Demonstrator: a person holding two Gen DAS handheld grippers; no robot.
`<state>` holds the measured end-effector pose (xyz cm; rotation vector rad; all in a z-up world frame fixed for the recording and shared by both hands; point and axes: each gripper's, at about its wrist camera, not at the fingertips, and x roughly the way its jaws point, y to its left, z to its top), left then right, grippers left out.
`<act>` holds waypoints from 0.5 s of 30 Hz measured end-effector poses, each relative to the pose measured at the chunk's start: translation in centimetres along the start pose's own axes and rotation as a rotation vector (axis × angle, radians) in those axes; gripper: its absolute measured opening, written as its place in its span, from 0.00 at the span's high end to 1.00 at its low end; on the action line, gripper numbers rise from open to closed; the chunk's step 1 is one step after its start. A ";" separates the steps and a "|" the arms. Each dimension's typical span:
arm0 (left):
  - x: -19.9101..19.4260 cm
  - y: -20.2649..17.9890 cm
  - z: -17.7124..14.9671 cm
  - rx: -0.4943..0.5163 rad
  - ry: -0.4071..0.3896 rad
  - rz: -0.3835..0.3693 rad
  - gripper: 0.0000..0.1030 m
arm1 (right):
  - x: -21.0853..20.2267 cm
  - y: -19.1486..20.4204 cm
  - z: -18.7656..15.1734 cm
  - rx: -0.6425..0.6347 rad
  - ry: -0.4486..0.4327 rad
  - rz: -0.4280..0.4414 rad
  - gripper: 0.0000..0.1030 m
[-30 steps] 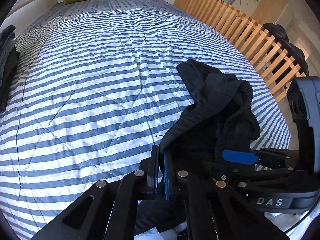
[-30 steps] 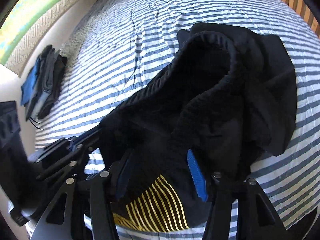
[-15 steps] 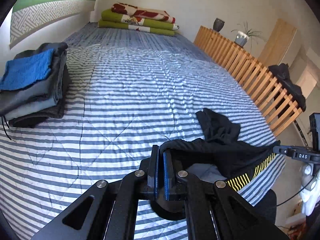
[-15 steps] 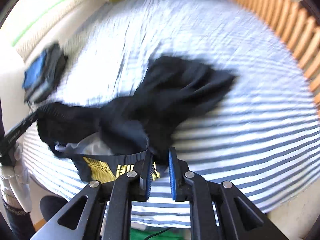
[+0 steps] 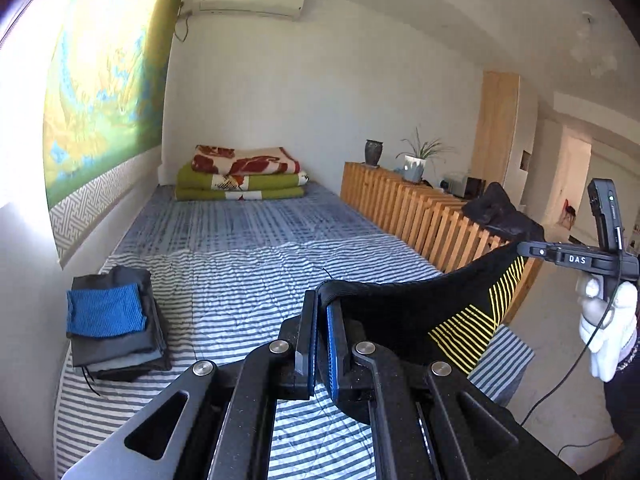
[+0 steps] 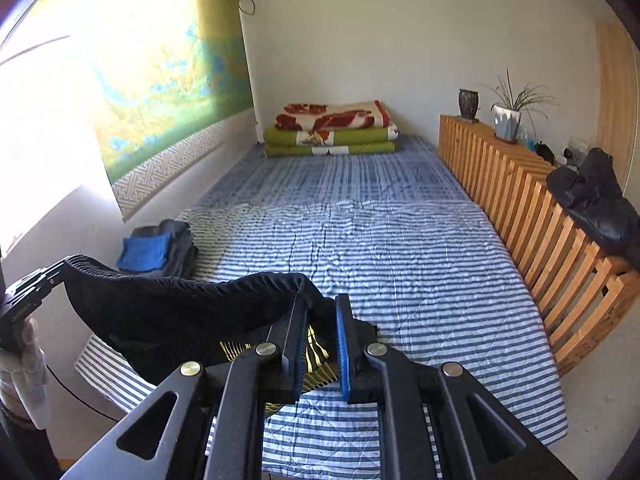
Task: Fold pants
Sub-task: 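Lift the black shorts with both tools and shake them open, then hold the shorts up by the waistband with both tools, spreading them apart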
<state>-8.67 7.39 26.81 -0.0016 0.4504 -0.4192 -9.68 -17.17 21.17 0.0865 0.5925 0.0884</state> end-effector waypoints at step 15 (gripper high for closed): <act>23.2 7.3 -22.1 -0.282 0.622 0.080 0.96 | 30.4 0.2 -4.2 0.005 0.426 -0.028 0.85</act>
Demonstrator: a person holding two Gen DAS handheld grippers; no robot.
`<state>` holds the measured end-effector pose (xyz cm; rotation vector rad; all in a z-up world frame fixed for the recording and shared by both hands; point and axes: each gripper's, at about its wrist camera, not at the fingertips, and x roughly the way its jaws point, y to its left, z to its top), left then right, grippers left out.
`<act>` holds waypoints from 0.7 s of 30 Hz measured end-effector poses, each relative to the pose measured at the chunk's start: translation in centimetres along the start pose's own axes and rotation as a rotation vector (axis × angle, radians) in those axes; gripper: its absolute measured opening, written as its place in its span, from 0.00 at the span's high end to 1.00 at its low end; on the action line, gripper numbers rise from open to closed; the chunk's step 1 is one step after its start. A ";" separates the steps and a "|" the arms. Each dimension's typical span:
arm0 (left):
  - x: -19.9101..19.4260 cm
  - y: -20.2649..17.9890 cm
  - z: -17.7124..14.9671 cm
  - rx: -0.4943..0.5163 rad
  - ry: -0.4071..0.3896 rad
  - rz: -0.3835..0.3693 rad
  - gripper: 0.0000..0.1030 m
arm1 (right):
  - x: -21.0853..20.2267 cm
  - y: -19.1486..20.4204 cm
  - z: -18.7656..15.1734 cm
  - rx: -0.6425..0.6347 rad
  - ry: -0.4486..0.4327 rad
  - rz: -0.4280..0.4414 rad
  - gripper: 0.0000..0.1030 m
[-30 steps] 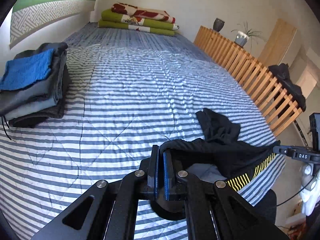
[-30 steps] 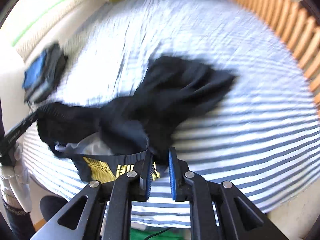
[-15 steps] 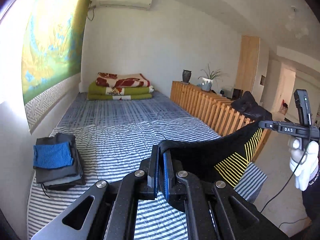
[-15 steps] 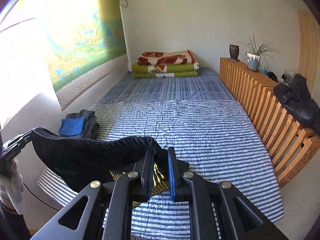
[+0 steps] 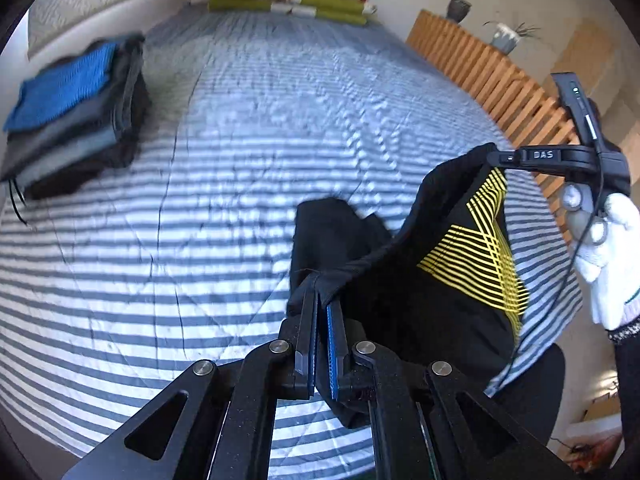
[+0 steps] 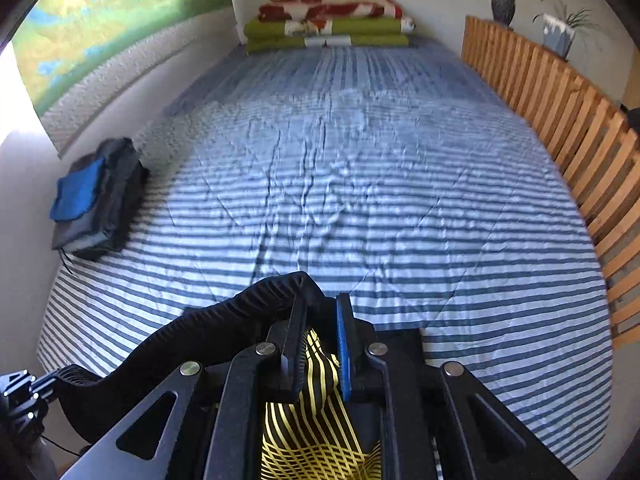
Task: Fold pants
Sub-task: 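Hold the shorts up by the waistband with both tools, spreading them apart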
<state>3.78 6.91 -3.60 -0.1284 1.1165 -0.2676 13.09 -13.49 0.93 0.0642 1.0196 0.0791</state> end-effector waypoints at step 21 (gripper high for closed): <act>7.6 4.1 0.2 -0.078 0.089 -0.068 0.96 | 6.5 5.9 -5.4 -0.184 0.198 -0.007 0.49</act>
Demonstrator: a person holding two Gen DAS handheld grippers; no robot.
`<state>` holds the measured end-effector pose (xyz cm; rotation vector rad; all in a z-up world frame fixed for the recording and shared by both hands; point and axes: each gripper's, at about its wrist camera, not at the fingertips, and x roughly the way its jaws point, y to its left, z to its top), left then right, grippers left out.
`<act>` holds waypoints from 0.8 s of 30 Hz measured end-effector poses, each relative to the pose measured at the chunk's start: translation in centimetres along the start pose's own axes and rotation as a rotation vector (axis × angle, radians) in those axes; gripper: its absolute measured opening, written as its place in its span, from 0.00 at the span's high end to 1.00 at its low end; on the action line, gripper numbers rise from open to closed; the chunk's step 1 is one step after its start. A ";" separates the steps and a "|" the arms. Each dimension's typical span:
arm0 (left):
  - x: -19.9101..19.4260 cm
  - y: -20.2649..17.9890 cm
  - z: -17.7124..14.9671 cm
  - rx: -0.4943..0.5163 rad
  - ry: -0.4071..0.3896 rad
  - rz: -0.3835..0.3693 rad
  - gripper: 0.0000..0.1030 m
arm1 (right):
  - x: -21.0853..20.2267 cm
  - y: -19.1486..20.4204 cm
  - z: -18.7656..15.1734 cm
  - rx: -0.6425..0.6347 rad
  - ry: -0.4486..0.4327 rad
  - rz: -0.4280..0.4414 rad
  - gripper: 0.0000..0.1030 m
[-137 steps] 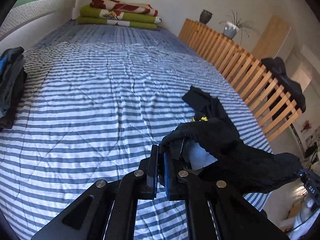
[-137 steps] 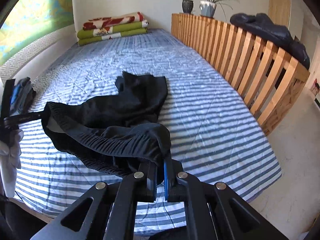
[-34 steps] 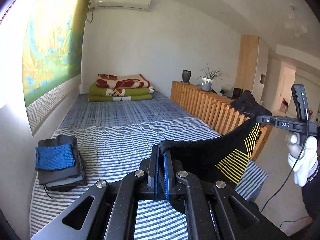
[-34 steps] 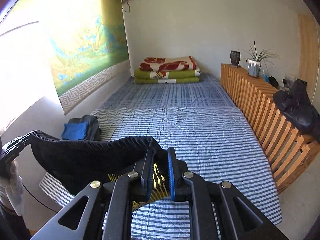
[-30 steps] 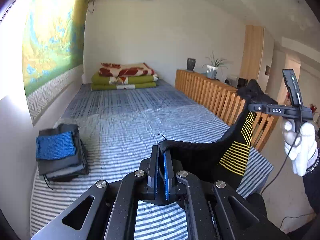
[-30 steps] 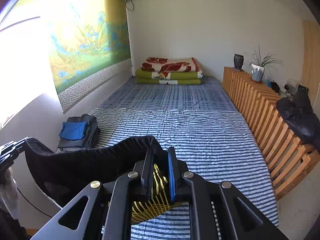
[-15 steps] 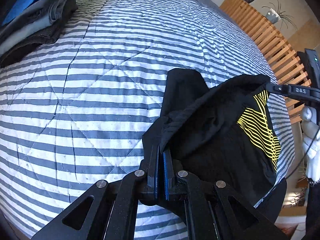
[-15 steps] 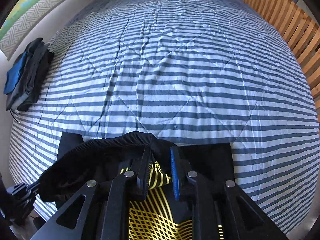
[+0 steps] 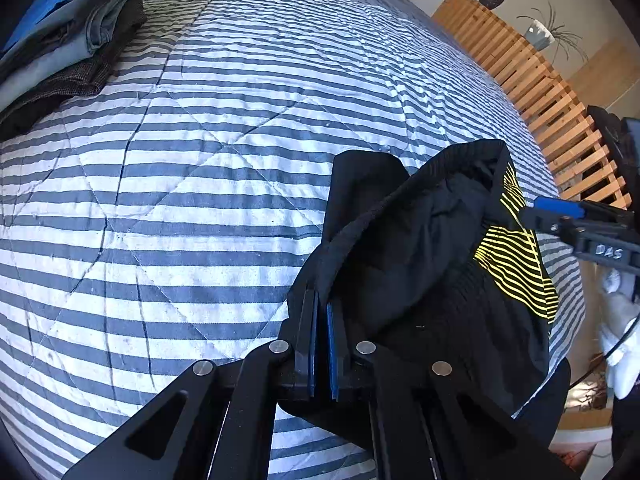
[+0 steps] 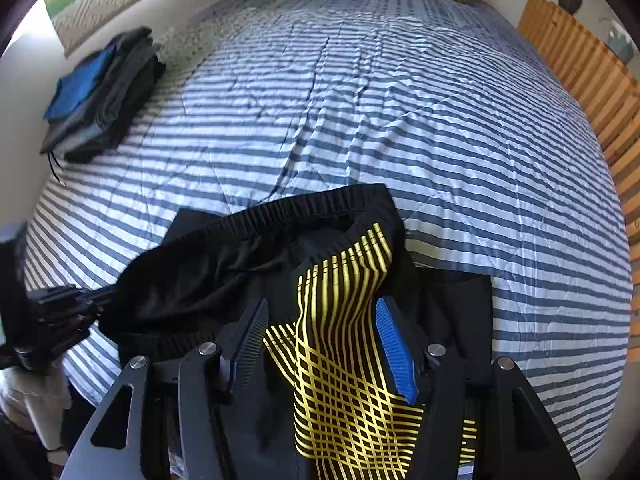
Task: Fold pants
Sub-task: 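Hold the shorts up by the waistband with both tools, spreading them apart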
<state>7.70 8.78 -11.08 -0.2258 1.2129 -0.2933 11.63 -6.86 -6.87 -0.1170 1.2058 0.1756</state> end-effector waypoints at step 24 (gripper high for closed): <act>1.5 -6.5 5.4 0.192 -0.018 0.044 0.42 | -3.5 -19.3 -7.6 0.331 -0.092 -0.047 0.98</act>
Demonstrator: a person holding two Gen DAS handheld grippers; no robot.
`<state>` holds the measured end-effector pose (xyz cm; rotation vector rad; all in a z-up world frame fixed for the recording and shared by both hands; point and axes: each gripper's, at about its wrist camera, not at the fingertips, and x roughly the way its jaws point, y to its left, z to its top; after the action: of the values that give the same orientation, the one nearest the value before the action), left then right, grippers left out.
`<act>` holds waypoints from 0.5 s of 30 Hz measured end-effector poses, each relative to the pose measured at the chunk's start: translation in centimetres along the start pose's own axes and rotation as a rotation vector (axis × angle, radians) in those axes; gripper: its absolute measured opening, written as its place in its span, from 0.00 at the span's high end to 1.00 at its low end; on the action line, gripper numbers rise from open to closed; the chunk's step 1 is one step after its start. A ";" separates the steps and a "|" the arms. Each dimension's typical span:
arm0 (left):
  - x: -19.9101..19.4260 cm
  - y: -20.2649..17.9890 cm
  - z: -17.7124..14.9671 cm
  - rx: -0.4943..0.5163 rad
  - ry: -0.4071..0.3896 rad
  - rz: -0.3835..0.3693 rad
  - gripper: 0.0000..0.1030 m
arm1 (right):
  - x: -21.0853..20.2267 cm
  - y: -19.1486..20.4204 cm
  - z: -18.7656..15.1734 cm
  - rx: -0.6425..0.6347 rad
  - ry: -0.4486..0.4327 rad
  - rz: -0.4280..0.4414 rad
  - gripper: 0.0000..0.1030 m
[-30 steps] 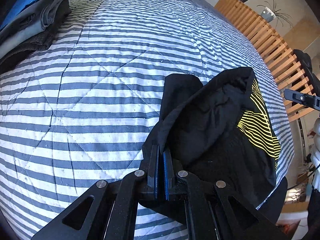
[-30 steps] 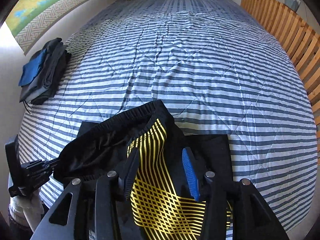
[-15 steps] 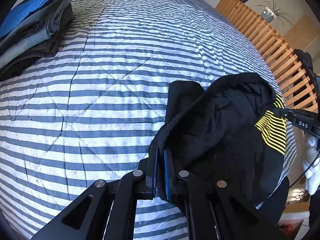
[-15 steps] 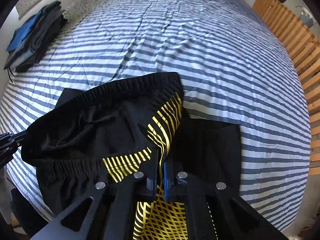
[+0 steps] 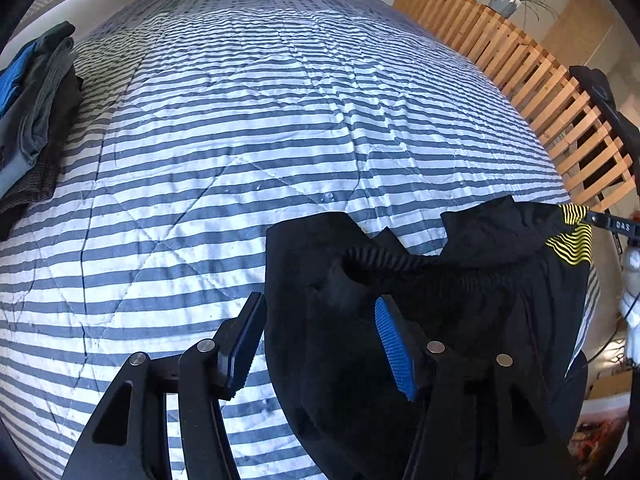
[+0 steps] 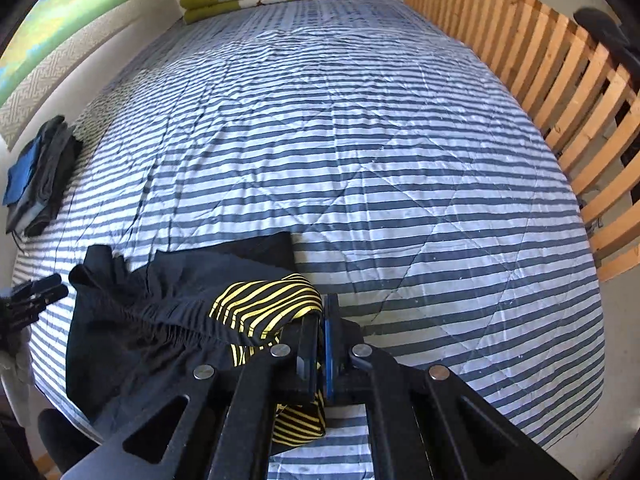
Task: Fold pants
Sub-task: 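Hold the shorts up by the waistband with both tools, spreading them apart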
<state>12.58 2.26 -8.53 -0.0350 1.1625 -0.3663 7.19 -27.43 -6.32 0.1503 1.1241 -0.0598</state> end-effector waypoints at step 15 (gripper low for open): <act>2.8 -2.3 1.1 0.062 -0.036 -0.044 0.92 | 0.7 2.6 2.5 -0.209 -0.119 -0.116 0.65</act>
<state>13.97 -0.94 -10.08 -0.0131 1.1159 -0.4385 10.07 -25.17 -5.62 -0.1044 1.0122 -0.0536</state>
